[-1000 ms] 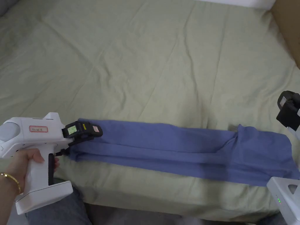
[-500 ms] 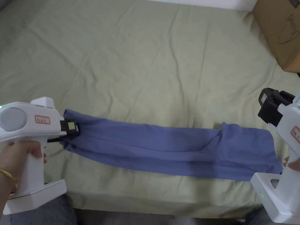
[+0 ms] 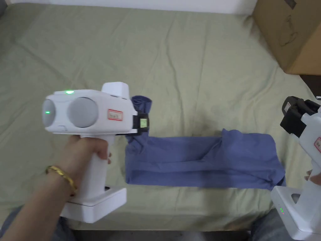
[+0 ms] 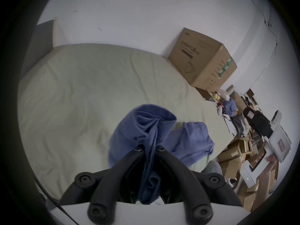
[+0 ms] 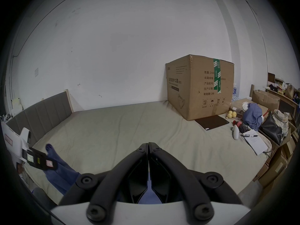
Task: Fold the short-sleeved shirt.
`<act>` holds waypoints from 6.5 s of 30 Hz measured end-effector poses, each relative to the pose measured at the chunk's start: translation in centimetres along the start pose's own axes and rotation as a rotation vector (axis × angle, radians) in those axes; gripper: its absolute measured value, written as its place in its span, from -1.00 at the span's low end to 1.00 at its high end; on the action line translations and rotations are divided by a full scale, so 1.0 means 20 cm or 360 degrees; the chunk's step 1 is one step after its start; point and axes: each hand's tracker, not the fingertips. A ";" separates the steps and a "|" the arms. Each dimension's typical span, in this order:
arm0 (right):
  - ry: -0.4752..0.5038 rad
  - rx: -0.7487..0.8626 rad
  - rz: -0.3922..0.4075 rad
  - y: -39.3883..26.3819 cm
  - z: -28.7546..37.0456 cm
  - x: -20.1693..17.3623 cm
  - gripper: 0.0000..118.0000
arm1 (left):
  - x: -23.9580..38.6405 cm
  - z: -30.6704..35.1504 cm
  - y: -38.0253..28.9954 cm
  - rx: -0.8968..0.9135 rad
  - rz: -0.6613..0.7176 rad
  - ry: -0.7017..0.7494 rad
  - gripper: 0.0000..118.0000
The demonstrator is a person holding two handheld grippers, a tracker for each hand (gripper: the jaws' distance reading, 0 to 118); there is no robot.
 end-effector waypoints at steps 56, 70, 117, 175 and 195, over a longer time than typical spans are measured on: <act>-0.0225 -0.0013 0.0018 -0.02 0.26 0.17 -1.00 | 0.41 -0.50 -0.32 -0.0134 -0.0164 -0.0439 -0.88; -0.0101 -0.0001 0.0021 -0.01 0.19 0.08 -1.00 | -0.56 -0.32 -0.15 -0.0106 0.0509 -0.0527 0.90; -0.0024 -0.0087 0.0048 -0.07 0.11 -0.01 -1.00 | -0.32 0.30 -0.03 0.0097 0.0217 0.0393 -0.90; -0.0049 -0.0086 0.0097 -0.03 0.17 -0.01 -1.00 | 0.20 -0.39 -0.19 0.0335 -0.0128 0.0127 -1.00; 0.0381 -0.0760 0.0206 -0.74 -0.67 -0.86 -1.00 | -0.31 0.28 -0.34 0.0752 0.0017 0.0627 -1.00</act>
